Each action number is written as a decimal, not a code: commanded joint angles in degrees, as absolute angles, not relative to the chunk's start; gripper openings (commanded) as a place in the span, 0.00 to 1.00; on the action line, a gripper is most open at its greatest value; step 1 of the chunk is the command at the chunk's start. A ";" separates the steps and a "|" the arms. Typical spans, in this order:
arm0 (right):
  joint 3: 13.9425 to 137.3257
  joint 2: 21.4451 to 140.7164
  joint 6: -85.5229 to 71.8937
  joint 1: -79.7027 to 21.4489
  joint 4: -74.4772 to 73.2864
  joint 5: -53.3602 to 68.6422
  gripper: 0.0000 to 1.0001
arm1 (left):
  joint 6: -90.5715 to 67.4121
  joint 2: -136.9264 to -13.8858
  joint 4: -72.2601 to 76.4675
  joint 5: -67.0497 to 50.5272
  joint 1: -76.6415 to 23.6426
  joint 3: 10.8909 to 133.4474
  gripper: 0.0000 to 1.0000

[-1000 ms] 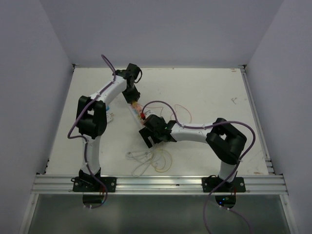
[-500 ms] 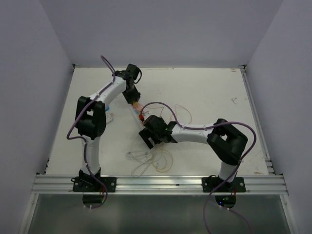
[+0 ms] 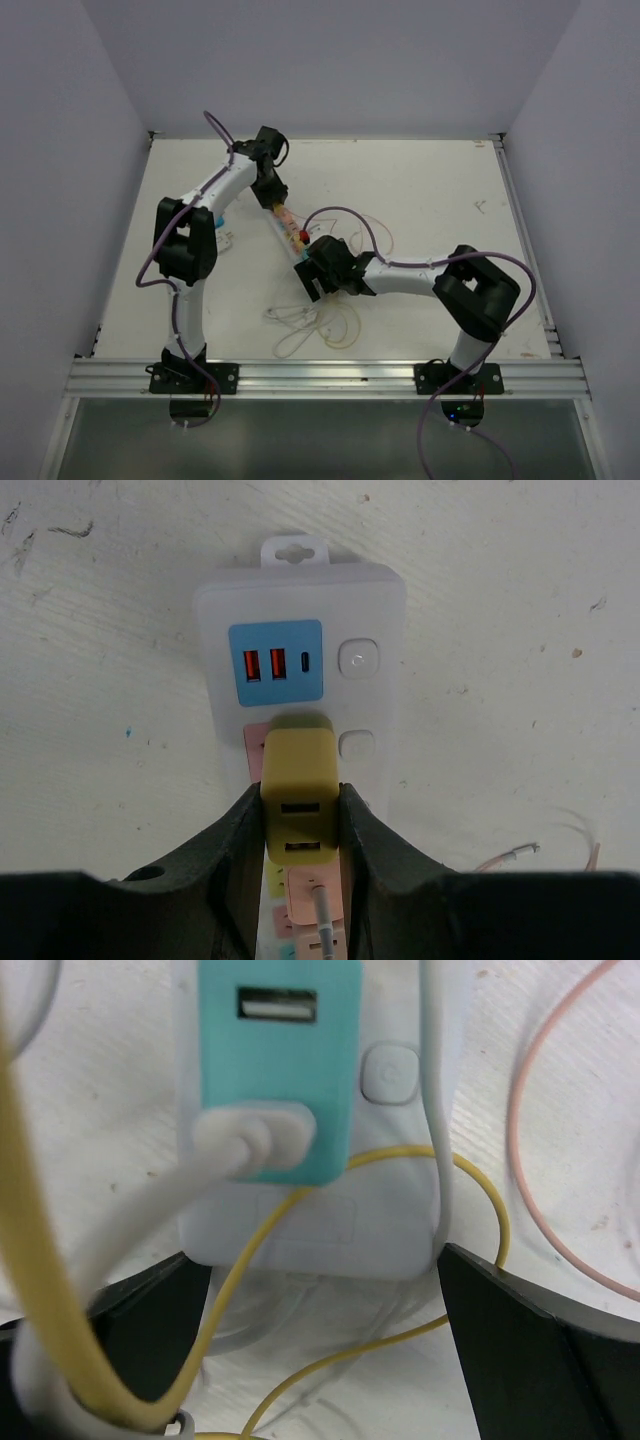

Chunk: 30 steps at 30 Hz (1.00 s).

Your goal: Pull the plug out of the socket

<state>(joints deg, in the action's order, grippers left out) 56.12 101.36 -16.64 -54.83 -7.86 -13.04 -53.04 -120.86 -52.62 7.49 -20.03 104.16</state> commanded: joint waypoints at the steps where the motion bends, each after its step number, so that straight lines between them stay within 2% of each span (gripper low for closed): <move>1: 53.26 98.01 -16.88 -53.70 -8.17 -18.54 0.99 | -53.26 -119.71 -52.82 7.29 -18.99 108.37 0.00; 13: 51.15 90.71 -15.21 -53.53 -5.54 -15.65 0.99 | -53.17 -120.76 -52.65 7.29 -18.54 107.93 0.00; 30: 56.25 99.75 -10.90 -53.61 4.12 -14.41 0.99 | -54.05 -120.94 -51.33 4.75 -18.54 105.47 0.00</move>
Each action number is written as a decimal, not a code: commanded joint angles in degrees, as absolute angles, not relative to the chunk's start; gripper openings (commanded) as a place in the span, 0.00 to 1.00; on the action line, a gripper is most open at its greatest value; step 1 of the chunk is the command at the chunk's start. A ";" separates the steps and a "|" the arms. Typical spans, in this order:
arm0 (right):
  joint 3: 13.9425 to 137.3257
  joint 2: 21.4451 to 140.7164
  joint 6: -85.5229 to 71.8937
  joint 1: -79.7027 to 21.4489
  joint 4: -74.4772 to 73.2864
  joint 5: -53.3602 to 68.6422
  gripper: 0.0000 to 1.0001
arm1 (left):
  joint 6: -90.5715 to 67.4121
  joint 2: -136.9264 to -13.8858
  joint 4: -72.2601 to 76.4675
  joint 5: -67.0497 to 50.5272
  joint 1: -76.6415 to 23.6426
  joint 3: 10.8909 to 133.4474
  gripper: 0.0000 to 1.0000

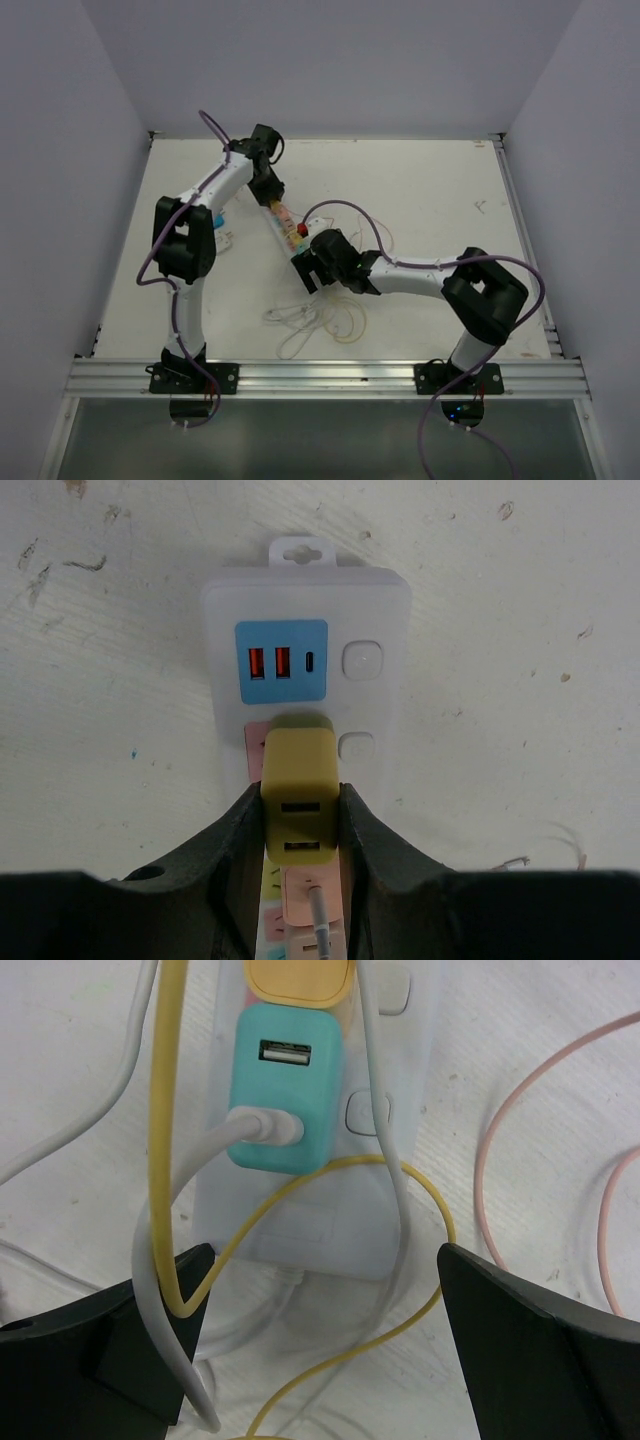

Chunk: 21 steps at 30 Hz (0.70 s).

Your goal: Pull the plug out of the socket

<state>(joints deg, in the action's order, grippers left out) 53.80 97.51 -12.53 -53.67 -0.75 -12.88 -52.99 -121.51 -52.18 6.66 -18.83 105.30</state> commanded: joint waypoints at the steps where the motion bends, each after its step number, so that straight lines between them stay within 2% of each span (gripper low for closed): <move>1: 56.51 100.45 -10.72 -53.61 4.48 -14.68 0.99 | -53.97 -120.94 -51.24 4.57 -18.54 105.29 0.00; 7: 57.66 101.34 -10.37 -53.61 5.71 -13.19 0.99 | -53.96 -120.76 -51.24 4.57 -18.54 105.12 0.00; 15: 51.95 90.54 -11.51 -53.61 8.53 -13.10 0.99 | -54.23 -121.20 -51.33 4.48 -18.54 105.64 0.00; 21: 53.43 90.52 -11.43 -53.61 8.18 -11.60 0.99 | -54.93 -120.59 -51.59 4.31 -18.63 105.03 0.00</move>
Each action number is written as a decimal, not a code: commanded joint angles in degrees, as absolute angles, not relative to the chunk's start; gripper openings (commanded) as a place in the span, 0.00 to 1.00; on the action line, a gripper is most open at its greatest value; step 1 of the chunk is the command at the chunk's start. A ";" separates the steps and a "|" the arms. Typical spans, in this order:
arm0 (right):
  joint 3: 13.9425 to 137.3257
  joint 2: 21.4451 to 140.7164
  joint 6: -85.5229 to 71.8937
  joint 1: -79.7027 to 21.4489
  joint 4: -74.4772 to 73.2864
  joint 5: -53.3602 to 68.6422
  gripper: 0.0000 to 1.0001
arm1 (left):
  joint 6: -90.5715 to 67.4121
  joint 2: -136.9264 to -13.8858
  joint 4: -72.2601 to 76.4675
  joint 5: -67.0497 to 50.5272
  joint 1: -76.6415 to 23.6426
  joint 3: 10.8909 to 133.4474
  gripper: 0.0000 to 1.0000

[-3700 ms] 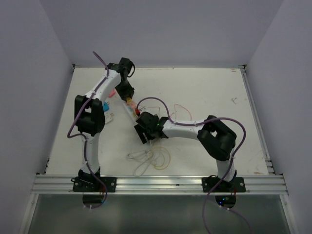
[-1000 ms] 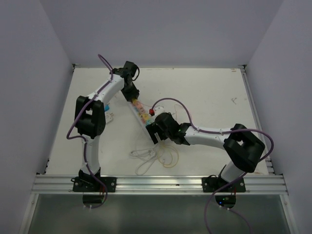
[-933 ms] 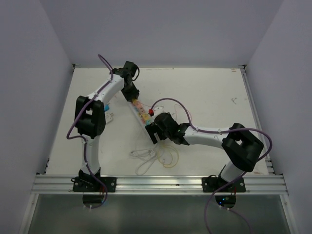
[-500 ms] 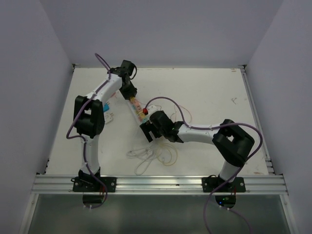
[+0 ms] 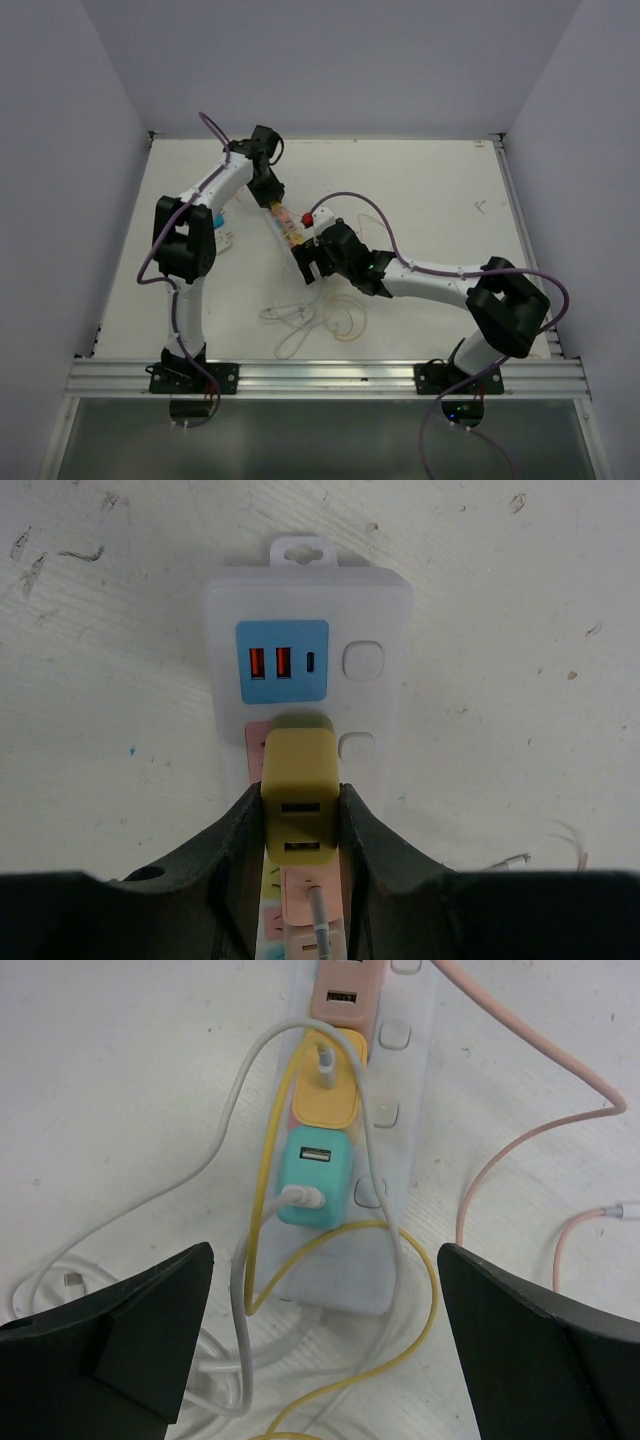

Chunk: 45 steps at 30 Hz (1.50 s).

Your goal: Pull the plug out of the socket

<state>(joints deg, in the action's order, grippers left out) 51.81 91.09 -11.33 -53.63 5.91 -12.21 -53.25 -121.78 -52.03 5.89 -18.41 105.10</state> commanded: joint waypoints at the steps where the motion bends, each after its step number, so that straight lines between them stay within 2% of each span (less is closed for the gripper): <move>1: 54.57 91.75 -11.16 -53.61 8.00 -11.43 0.99 | -55.02 -120.41 -51.50 4.22 -18.72 104.77 0.00; 21: 62.57 105.99 -8.88 -54.05 6.59 -15.29 0.99 | -55.37 -120.50 -51.06 2.81 -19.25 104.15 0.00; 28: 64.51 108.89 -8.96 -53.97 6.15 -15.29 0.94 | -55.37 -120.41 -50.71 2.73 -19.16 103.62 0.00; 30: 64.69 109.51 -9.14 -53.97 5.89 -15.29 0.89 | -55.37 -120.58 -50.54 2.55 -19.07 103.54 0.00; 34: 64.07 110.04 -9.75 -54.05 5.19 -16.17 0.67 | -55.37 -120.50 -50.27 2.29 -19.16 103.54 0.00; 35: 63.90 110.04 -9.93 -54.05 4.58 -16.87 0.52 | -55.37 -120.59 -50.19 2.20 -19.16 103.62 0.00; 40: 62.75 110.48 -10.55 -54.05 1.77 -18.02 0.09 | -55.37 -120.50 -49.92 1.76 -19.25 103.89 0.00; 42: 63.19 111.00 -10.72 -54.05 0.18 -18.28 0.00 | -55.55 -120.50 -49.84 1.15 -19.16 104.24 0.00; 45: 65.38 113.20 -10.46 -54.05 -6.40 -17.76 0.00 | -55.64 -120.41 -49.83 0.36 -19.16 105.64 0.00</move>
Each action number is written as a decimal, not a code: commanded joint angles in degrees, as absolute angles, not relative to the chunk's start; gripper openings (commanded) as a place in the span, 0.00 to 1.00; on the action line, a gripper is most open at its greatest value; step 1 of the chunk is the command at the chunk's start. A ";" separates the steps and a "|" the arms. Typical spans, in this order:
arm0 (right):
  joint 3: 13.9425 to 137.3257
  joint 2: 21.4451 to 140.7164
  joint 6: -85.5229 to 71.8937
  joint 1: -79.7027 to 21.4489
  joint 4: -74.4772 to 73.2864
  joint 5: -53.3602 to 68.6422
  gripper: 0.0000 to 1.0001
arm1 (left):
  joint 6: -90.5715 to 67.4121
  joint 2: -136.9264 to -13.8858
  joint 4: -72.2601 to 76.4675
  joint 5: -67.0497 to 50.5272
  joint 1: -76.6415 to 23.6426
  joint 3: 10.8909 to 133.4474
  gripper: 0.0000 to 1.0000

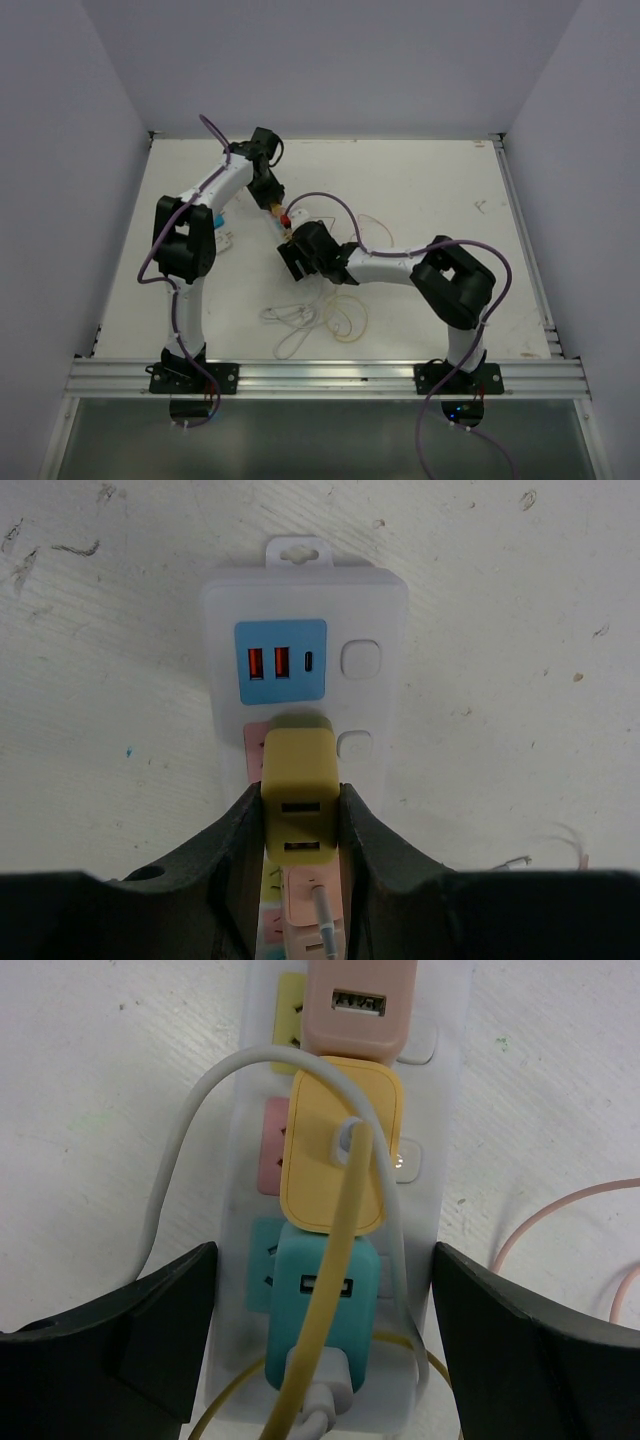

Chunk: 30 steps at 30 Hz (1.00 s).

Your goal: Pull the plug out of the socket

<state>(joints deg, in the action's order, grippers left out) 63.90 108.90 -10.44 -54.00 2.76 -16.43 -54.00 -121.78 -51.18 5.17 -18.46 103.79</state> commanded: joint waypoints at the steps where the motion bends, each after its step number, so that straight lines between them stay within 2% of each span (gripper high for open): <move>1: 66.26 113.99 -10.46 -53.97 -9.55 -17.32 0.00 | -55.81 -120.32 -50.01 0.26 -19.16 106.69 0.00; 10: 73.64 122.34 -11.42 -53.97 -22.30 -14.68 0.00 | -57.13 -120.59 -49.84 -3.25 -18.72 110.57 0.00; 21: 80.33 129.19 -12.13 -53.44 -30.32 -11.52 0.00 | -57.04 -118.30 -46.41 -2.90 -18.54 111.00 0.00; 30: 83.14 132.80 -11.87 -53.44 -32.87 -10.46 0.00 | -55.11 -122.34 -53.34 -1.94 -18.19 121.20 0.00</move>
